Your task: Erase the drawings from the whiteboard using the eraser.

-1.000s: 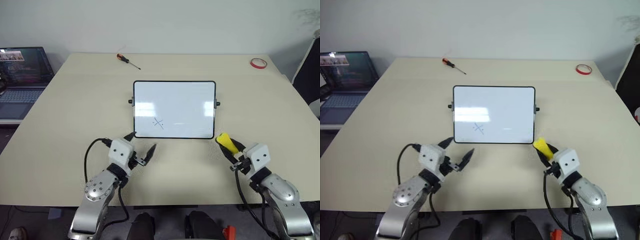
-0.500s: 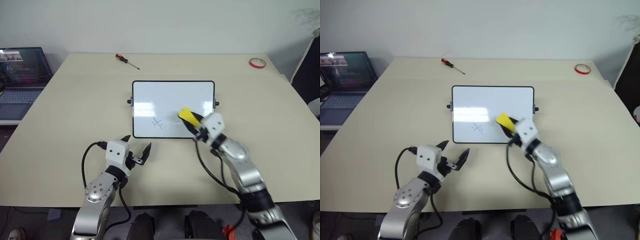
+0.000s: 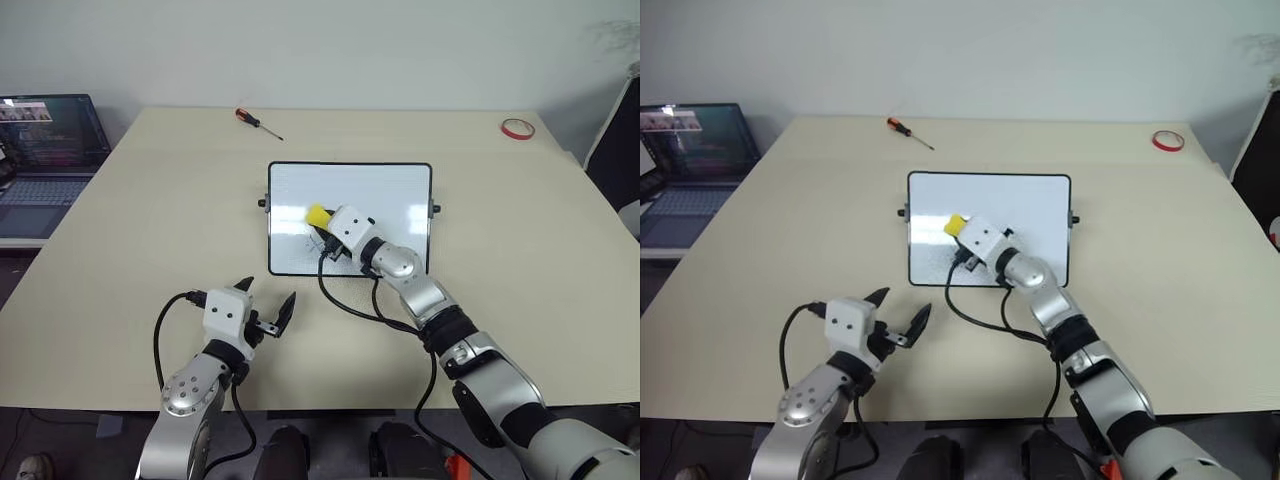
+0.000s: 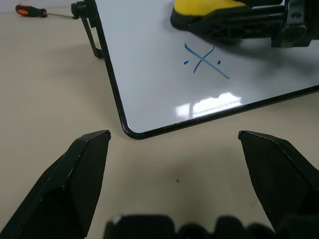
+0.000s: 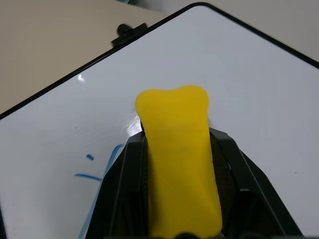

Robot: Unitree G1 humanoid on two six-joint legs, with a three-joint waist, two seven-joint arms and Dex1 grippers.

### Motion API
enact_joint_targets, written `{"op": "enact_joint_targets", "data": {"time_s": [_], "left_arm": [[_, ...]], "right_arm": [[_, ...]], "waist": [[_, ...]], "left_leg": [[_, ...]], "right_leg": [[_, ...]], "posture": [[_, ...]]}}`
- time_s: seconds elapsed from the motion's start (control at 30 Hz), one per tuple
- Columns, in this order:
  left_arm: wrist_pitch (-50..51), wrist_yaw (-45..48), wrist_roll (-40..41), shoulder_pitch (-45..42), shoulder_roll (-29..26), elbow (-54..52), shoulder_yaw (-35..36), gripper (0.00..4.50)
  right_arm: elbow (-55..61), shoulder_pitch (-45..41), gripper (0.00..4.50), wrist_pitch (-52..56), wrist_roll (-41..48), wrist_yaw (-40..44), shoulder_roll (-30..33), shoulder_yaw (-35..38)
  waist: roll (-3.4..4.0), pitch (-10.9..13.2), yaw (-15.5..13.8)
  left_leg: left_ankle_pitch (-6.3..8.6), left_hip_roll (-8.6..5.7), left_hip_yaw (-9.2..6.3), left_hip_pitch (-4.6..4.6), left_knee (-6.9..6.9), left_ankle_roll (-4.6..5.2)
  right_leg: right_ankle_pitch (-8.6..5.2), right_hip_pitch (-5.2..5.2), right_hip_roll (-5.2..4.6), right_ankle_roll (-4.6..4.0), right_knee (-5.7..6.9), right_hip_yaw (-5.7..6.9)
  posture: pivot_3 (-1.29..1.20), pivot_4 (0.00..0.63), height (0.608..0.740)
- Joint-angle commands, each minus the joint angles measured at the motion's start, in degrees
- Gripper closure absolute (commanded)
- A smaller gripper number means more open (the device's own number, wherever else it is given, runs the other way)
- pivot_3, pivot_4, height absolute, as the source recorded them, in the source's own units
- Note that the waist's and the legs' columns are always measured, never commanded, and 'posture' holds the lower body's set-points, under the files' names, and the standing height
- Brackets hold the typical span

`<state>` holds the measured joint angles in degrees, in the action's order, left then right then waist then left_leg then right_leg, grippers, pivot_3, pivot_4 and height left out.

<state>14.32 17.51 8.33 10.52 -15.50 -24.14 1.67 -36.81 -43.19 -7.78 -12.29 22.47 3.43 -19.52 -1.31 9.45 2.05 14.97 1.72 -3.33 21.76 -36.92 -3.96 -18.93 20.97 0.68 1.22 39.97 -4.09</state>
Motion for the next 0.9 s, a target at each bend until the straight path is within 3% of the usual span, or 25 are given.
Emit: {"op": "enact_joint_targets", "data": {"time_s": [0.03, 0.13, 0.27, 0.37, 0.47, 0.6, 0.7, 0.9], "left_arm": [[-1.7, -0.5, -0.2, -0.3, 0.0, -2.4, 0.8, 0.0], [-2.1, -0.7, -0.2, -0.3, 0.1, -2.0, 0.7, 0.0], [-2.4, -0.8, -0.5, -0.7, 0.2, -1.4, 0.3, 0.0], [-2.6, -0.7, -0.5, -1.0, 0.3, -1.2, 0.1, 0.0], [-2.7, -0.1, -0.4, -1.7, 0.1, -0.4, 0.0, 0.0], [-2.8, 0.1, -0.3, -2.0, 0.1, -0.1, -0.1, 0.0], [-2.9, 0.1, -0.3, -2.3, 0.1, 0.2, -0.3, 0.0], [-2.9, 0.0, -0.3, -2.5, 0.3, 0.3, -0.5, 0.0]], "right_arm": [[2.3, 5.9, 3.23, 3.5, -1.0, 5.6, 1.6, -3.2], [8.0, 9.9, 3.23, 6.5, -0.8, 10.7, 3.7, -5.2], [8.0, 8.6, 3.23, 7.9, -0.6, 8.4, 3.9, -3.1], [5.3, 5.2, 3.23, 7.3, -0.5, 4.0, 3.2, -0.7], [1.2, -1.1, 3.23, 4.3, -0.8, -7.3, 2.5, 3.7], [-1.0, -2.9, 3.23, 2.3, -1.7, -10.6, 1.9, 3.6], [-1.3, -2.5, 3.23, 2.0, -2.0, -9.0, 1.2, 2.3], [5.2, 4.1, 3.23, 1.7, -1.2, 3.7, 1.1, -3.5]], "waist": [[0.02, 0.0, 0.0], [0.02, 0.0, -0.1], [0.02, 0.0, -0.1], [0.02, 0.0, -0.1], [0.03, 0.1, -0.2], [-0.03, 0.0, -0.2], [-0.02, 0.0, 0.0], [-0.02, 0.0, 0.6]], "left_leg": [[0.0, 0.0, 0.0, -0.04, 0.0, 0.0], [0.0, -0.02, -0.05, -0.08, -0.03, 0.0], [0.0, -0.03, -0.11, -0.11, -0.04, 0.0], [0.0, -0.04, -0.1, -0.11, -0.04, -0.01], [-0.05, -0.05, -0.13, -0.11, -0.05, -0.02], [-0.14, -0.1, -0.23, -0.06, -0.05, -0.05], [-0.12, -0.05, -0.1, 0.02, 0.03, -0.04], [-0.11, 0.02, -0.09, 0.11, 0.09, -0.05]], "right_leg": [[0.0, -0.07, 0.0, 0.0, 0.0, -0.01], [0.0, -0.16, 0.0, 0.0, -0.01, 0.02], [0.0, -0.21, 0.0, 0.01, -0.02, 0.06], [0.0, -0.2, 0.01, 0.01, -0.02, 0.06], [0.02, -0.2, 0.02, 0.0, 0.0, 0.07], [0.05, -0.21, 0.02, 0.0, -0.06, 0.14], [0.05, -0.05, 0.02, -0.01, -0.05, 0.05], [0.04, 0.11, 0.02, -0.02, -0.04, -0.01]], "posture": [[0.0, 0.15, 0.74], [0.0, 0.15, 0.74], [0.0, 0.15, 0.74], [0.0, 0.15, 0.74], [0.0, 0.15, 0.74], [0.0, 0.15, 0.74], [0.0, 0.15, 0.74], [0.0, 0.15, 0.74]]}}
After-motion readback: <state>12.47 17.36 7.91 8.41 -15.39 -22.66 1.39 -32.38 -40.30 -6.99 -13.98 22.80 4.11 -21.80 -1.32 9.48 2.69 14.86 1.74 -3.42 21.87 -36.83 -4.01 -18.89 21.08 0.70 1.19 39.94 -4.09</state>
